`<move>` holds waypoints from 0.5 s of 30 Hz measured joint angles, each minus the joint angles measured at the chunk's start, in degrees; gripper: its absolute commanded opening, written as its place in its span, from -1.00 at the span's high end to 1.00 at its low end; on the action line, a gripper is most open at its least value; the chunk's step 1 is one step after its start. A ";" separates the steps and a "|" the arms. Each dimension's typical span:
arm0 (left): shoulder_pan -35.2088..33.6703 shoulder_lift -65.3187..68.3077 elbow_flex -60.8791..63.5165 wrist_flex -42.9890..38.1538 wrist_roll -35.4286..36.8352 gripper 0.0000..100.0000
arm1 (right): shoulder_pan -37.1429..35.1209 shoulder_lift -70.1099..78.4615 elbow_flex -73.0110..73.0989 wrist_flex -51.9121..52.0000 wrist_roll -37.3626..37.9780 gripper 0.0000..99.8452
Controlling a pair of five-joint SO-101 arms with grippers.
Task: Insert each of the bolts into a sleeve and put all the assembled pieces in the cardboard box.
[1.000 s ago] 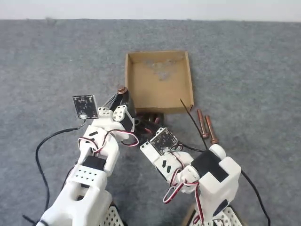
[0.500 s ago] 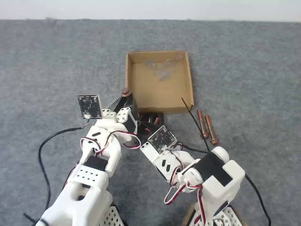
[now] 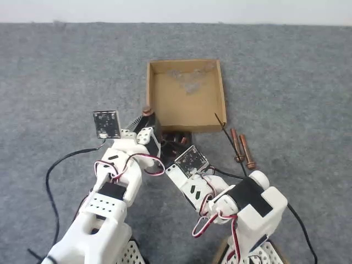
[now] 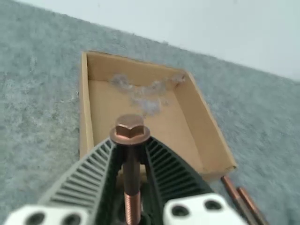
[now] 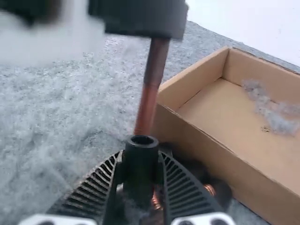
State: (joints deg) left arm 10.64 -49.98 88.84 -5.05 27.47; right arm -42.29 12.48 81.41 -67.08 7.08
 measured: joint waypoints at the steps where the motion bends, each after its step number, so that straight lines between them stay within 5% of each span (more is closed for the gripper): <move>1: 0.26 0.00 0.00 0.62 -0.79 0.98 | 0.00 0.00 0.00 0.00 0.00 0.99; 15: 2.02 -0.70 0.00 2.73 -4.92 0.98 | 0.00 0.00 0.00 0.00 0.09 0.99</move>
State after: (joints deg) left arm 12.66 -50.68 88.84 -2.33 22.55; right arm -42.29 12.48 81.41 -67.08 7.16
